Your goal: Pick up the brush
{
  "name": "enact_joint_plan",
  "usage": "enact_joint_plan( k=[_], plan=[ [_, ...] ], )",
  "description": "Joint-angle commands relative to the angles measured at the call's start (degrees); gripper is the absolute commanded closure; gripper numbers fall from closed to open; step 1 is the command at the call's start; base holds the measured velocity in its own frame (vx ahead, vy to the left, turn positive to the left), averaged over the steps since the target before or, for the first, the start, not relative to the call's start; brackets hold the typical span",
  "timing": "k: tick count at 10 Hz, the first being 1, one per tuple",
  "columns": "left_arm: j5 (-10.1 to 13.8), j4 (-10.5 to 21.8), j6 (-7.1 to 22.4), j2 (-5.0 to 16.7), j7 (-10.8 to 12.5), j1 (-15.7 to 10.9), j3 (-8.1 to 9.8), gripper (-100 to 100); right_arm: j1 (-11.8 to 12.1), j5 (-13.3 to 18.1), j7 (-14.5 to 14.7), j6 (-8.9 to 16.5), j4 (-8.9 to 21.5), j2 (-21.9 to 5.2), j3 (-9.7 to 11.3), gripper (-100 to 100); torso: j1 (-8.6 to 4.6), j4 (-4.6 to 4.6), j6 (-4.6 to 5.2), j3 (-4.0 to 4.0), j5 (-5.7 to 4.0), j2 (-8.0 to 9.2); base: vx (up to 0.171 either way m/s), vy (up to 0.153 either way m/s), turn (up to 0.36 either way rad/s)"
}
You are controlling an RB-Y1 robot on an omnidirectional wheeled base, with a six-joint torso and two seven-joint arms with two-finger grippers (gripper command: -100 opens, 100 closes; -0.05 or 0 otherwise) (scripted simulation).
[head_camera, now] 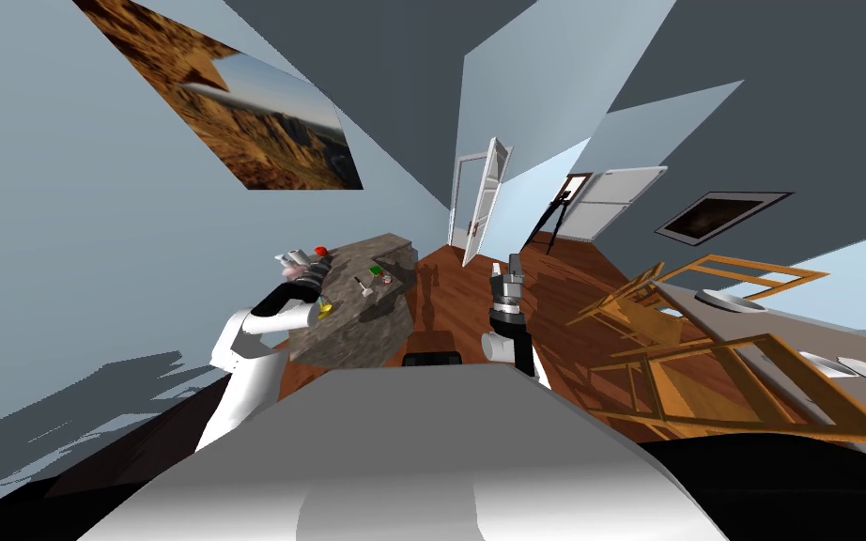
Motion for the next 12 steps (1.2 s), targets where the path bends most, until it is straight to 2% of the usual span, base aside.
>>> enact_joint_plan(
  k=[1, 2, 3, 5, 6, 8, 9, 11, 12],
  plan=[
    [0.2, 0.3, 2.9, 0.3, -0.5, -0.8, 0.27, -100, 0.0, 0.0, 0.0, 0.0, 0.0, 0.0, 0.0, 0, 0.00, 0.00, 0.00, 0.00, 0.00, 0.00, 0.014, -0.017, -0.037],
    [0.2, 0.3, 3.8, 0.3, -0.5, -0.8, 0.27, -100, 0.0, 0.0, 0.0, 0.0, 0.0, 0.0, 0.0, 0, -0.01, -0.01, -0.02, -0.01, 0.00, -0.02, 0.010, -0.009, 0.004],
    [0.8, 1.5, 5.8, 1.1, -1.3, -2.4, 0.75, -100, 0.0, 0.0, 0.0, 0.0, 0.0, 0.0, 0.0, 0, 0.02, 0.00, -0.03, 0.00, 0.01, 0.00, 0.018, -0.013, -0.064],
    [0.8, 1.5, 8.0, 1.1, -1.3, -2.4, 0.75, -100, 0.0, 0.0, 0.0, 0.0, 0.0, 0.0, 0.0, 0, 0.01, -0.01, -0.02, -0.02, 0.01, -0.04, 0.013, -0.008, -0.020],
    [1.5, 2.6, 10.1, 1.9, -2.0, -4.1, 1.10, -100, 0.0, 0.0, 0.0, 0.0, 0.0, 0.0, 0.0, 0, 0.04, 0.00, -0.03, 0.00, 0.01, 0.00, 0.017, -0.007, -0.070],
    [1.5, 2.6, 12.2, 1.9, -2.0, -4.1, 1.10, -100, 0.0, 0.0, 0.0, 0.0, 0.0, 0.0, 0.0, 0, 0.03, -0.01, -0.03, -0.03, 0.01, -0.04, 0.018, -0.006, -0.018],
    [2.2, 3.9, 14.3, 2.5, -2.6, -5.7, 1.35, -100, 0.0, 0.0, 0.0, 0.0, 0.0, 0.0, 0.0, 0, 0.04, -0.01, -0.03, -0.01, 0.01, -0.02, 0.027, -0.007, -0.066],
    [2.2, 3.9, 16.4, 2.5, -2.6, -5.7, 1.35, -100, 0.0, 0.0, 0.0, 0.0, 0.0, 0.0, 0.0, 0, 0.05, -0.02, -0.03, -0.04, 0.02, -0.07, 0.020, 0.001, -0.018],
    [3.0, 5.1, 18.5, 3.1, -3.2, -7.3, 1.47, -100, 0.0, 0.0, 0.0, 0.0, 0.0, 0.0, 0.0, 0, 0.06, -0.01, -0.03, -0.02, 0.02, -0.03, 0.034, -0.002, -0.073]
  ],
)
